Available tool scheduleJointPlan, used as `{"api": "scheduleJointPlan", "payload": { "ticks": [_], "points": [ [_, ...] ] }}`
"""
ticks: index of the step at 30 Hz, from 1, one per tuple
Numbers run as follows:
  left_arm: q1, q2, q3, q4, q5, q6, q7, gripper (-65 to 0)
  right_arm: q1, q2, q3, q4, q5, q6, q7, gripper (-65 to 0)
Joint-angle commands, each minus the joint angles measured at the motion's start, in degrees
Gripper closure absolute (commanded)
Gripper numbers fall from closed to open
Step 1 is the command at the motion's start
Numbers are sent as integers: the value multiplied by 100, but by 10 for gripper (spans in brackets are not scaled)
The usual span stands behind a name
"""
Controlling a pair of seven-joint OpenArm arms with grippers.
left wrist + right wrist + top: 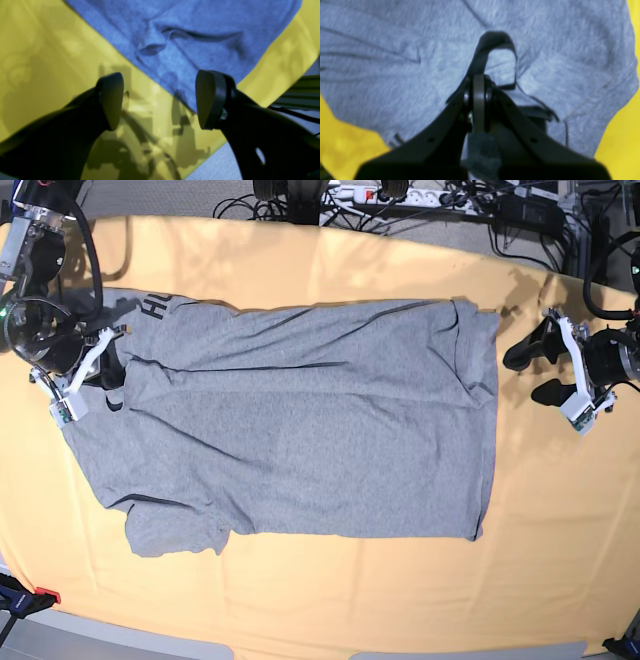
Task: Layout the t-shirt on the table in an organized manner, then fold the t-shirt properly
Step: 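Pull the grey shirt's shoulder edge outward with the right gripper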
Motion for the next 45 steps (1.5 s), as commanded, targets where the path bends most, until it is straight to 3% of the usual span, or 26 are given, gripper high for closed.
{"api": "scheduleJointPlan", "payload": {
  "ticks": [1,5,7,12,15,23,31,35,43,45],
  "points": [
    [-63,-142,-74,68,-81,-30,-101,-453,59,63,35,66,-85,28,146,0],
    [-63,-142,-74,68,-44,-30,-98,-453,66,37,31,55,-422,7,164,0],
    [-63,-142,-74,68,-44,-30,-98,-453,61,37,31,57,-592,-160,164,0],
    [-63,-142,-74,68,-48,-30,-98,-453,63,-63,31,55,-170,-42,304,0],
    [-63,-142,-74,68,-50,-30,-98,-453,83,-229,-22,55,-232,9,619,0],
    [-63,-142,-74,68,-57,-30,-96,-453,968,-404,-483,55,-503,9,903,0],
    [-63,-142,-74,68,-46,-30,-57,-453,1648,-365,-400,57,-505,-195,584,0],
    [-63,-142,-74,68,-39,-30,-57,-453,1648,-236,-396,63,-501,-181,68,0],
    [-63,-142,-74,68,17,-30,-59,-453,1001,142,203,63,-455,-398,-557,0],
    [-63,-142,-74,68,-15,-30,-63,-453,721,243,505,63,-136,-240,-555,0]
  ]
}}
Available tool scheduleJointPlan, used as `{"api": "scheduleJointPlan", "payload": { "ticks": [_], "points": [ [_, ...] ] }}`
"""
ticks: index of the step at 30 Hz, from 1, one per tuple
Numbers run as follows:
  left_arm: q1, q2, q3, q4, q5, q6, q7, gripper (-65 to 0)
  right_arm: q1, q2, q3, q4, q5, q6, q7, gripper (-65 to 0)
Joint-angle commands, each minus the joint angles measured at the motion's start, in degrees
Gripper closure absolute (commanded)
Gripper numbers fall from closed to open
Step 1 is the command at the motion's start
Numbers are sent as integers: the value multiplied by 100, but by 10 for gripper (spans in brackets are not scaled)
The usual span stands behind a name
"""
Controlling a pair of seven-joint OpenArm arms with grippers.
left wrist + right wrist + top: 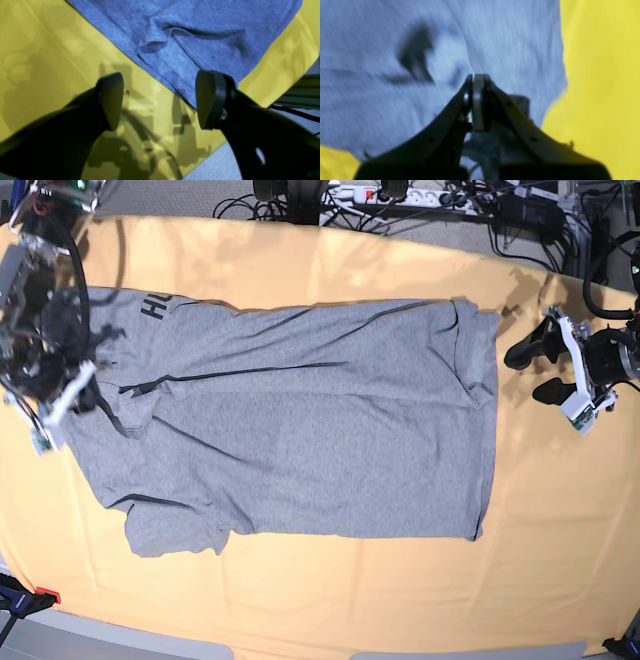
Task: Layout the t-shirt on the table in an organized manner, then fold the t-shirt properly
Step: 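Pull the grey shirt's shoulder edge outward with the right gripper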
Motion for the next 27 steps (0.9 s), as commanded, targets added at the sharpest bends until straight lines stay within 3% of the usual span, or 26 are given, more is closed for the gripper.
{"api": "scheduleJointPlan", "payload": {
  "ticks": [1,7,8,11,12,16,21,27],
  "points": [
    [-63,-142,-74,68,-129,-28,-105,-453,-13,186,201,101,271,103,127,0],
    [-61,-140,-74,68,-160,-28,-101,-453,-597,280,1014,98,1386,266,133,0],
    [-63,-140,-74,68,-162,-28,-103,-453,-634,280,1029,96,1460,266,138,-34],
    [-63,-140,-74,68,-247,-28,-103,-453,-645,240,1014,87,1423,266,387,-298],
    [-63,-140,-74,68,-280,-28,-103,-453,-643,232,997,81,1351,266,555,-334],
    [-61,-140,-74,68,-304,-28,-98,-453,-643,232,817,-17,815,266,1338,-325],
    [-61,-140,-74,68,-291,-28,-101,-453,-643,232,297,-107,223,266,1530,-325],
    [-61,-140,-74,68,-286,-28,-96,-453,-627,234,-76,-109,-732,-385,2223,-325]
  ]
}}
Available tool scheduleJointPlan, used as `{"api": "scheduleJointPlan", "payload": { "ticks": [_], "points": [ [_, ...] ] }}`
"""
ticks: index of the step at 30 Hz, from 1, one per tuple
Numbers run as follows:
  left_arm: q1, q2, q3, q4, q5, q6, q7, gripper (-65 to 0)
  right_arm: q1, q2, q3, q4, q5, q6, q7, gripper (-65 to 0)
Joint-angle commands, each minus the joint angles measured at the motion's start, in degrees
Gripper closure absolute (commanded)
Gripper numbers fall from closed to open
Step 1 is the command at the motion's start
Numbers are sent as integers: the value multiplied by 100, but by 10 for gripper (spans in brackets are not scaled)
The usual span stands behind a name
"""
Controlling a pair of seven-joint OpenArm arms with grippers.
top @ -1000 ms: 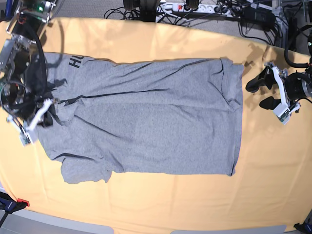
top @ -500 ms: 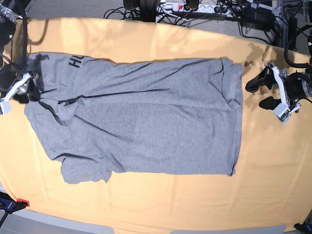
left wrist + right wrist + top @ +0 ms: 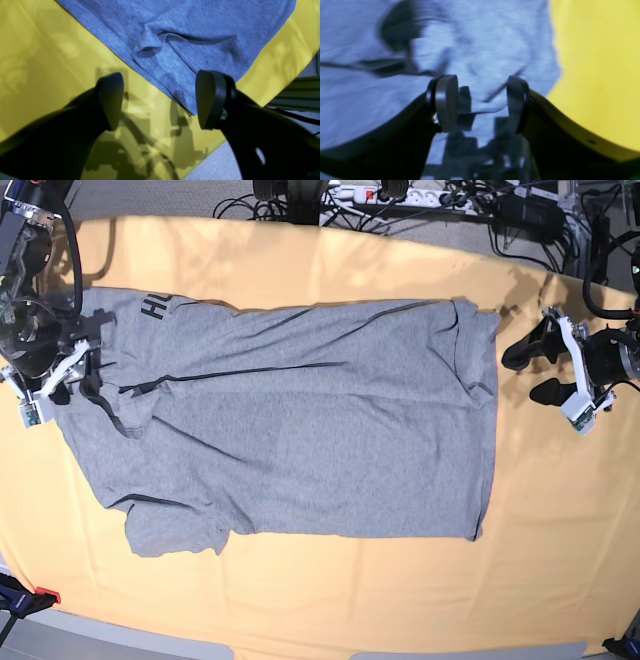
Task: Layout the t-shirt on the table in an organized manner, then fold the t-shirt properly
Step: 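Pull the grey shirt's shoulder edge outward with the right gripper, then release the shoulder and move the right gripper to the collar-side corner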
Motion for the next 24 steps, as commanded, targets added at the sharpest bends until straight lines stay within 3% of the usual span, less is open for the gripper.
{"api": "scheduleJointPlan", "payload": {
  "ticks": [1,4,10,12,15,24],
  "points": [
    [-63,-140,-74,68,-90,-28,-101,-453,81,125,22,66,-83,-138,227,-324],
    [-63,-140,-74,68,-90,-28,-101,-453,79,125,15,59,-205,-197,291,-267],
    [-66,-140,-74,68,-94,-28,-105,-453,81,125,13,-140,-46,61,334,-248],
    [-66,-140,-74,68,-96,-28,-105,-453,81,125,13,-232,15,170,380,-172],
    [-66,-140,-74,68,-94,-28,-105,-453,83,125,13,-278,55,302,396,0],
    [-63,-140,-74,68,-92,-28,-103,-453,754,118,13,-282,59,256,398,0]
  ]
}}
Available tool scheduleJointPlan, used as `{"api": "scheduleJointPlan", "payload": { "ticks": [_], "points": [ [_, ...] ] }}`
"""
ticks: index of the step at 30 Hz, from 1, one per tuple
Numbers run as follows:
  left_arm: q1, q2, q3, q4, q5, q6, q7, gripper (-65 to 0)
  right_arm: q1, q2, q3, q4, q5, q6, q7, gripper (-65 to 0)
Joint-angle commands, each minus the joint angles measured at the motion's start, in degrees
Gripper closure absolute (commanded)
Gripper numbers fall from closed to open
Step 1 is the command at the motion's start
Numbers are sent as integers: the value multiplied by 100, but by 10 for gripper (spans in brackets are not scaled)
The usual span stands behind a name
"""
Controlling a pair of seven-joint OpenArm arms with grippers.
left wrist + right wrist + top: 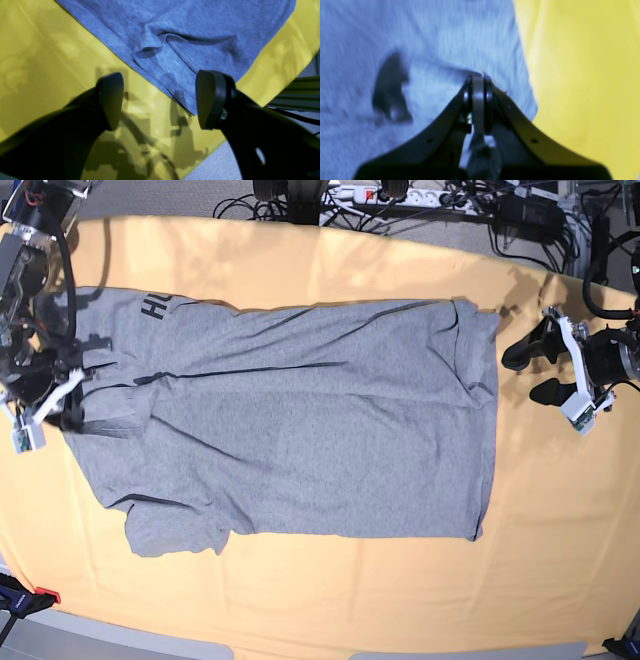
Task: Layout the t-shirt on the table in an organized manner, then fold the t-shirt properly
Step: 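Release the shoulder and move the right gripper to the collar-side corner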
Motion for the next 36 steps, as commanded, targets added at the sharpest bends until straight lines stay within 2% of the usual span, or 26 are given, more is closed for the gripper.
{"api": "scheduleJointPlan", "payload": {
  "ticks": [1,7,11,15,20,27,31,34,36],
  "points": [
    [-66,-140,-74,68,-94,-28,-103,-453,118,94,31,76,72,-4,133,0],
    [-66,-127,-74,68,-114,-28,-103,-453,238,-46,-98,15,61,-4,367,0],
    [-63,-125,-74,68,-133,-28,-103,-453,273,-46,-393,-339,57,-2,662,0],
    [-61,-127,-74,68,-136,-28,-101,-453,546,-48,-708,-815,57,-11,678,-3],
    [-66,-127,-74,68,-138,-28,-105,-453,1099,-46,-905,-1316,59,-192,682,-206],
    [-63,-127,-74,68,-133,-28,-103,-453,1668,-44,-905,-1502,55,-289,664,-219],
    [-63,-127,-74,68,-136,-28,-105,-453,1880,-24,-758,-1497,264,393,184,-221],
    [-63,-127,-74,68,-131,-28,-33,-453,1989,44,-479,-1497,903,395,-780,-230],
    [-66,-127,-76,68,-111,-28,28,-453,1978,181,-229,-1497,1635,395,-1532,-230]
  ]
}}
